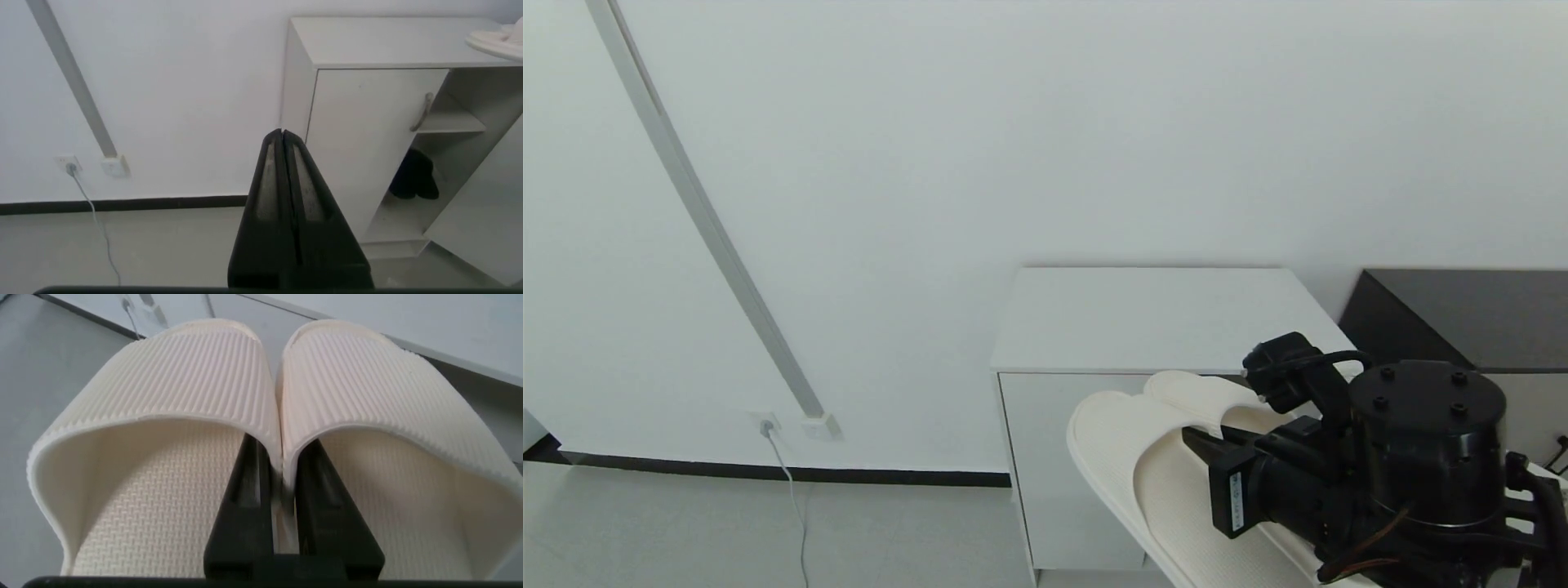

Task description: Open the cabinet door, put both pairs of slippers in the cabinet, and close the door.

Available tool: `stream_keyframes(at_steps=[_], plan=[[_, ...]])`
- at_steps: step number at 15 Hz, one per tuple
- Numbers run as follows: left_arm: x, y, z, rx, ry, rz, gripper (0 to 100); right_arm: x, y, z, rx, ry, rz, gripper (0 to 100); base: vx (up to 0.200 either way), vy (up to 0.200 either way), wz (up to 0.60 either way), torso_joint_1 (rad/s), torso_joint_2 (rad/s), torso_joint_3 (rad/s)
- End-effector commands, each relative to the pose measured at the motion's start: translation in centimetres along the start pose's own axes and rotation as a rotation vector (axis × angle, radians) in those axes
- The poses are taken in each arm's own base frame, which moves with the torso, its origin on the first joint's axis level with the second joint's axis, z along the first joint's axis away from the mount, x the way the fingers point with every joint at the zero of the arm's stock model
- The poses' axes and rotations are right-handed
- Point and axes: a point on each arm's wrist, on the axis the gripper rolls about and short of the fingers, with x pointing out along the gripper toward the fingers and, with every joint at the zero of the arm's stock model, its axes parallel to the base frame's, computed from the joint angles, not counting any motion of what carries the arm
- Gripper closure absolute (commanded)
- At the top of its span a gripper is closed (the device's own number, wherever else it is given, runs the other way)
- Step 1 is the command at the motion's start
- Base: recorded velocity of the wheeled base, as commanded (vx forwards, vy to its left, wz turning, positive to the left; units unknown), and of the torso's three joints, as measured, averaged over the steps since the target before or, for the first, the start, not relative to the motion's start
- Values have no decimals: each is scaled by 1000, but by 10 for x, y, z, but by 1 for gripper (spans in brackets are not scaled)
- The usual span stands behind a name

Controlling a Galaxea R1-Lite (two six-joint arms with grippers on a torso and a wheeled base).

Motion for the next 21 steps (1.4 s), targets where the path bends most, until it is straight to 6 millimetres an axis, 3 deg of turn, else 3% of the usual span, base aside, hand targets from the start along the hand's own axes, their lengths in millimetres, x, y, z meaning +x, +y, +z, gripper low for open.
stream_keyframes(at_steps=[1, 12, 21], plan=[[0, 0, 0, 0, 1, 0, 100, 0, -1, 0, 2, 1, -5, 100, 0, -200, 0, -2, 2, -2], [0, 0, 0, 0, 1, 0, 100, 0, -8, -4, 2, -3, -23, 100, 0, -200, 0, 1, 3, 3], [0, 0, 0, -2, 1, 0, 100, 0, -8, -5, 2, -13, -21, 100, 0, 0, 0, 0, 0, 0]])
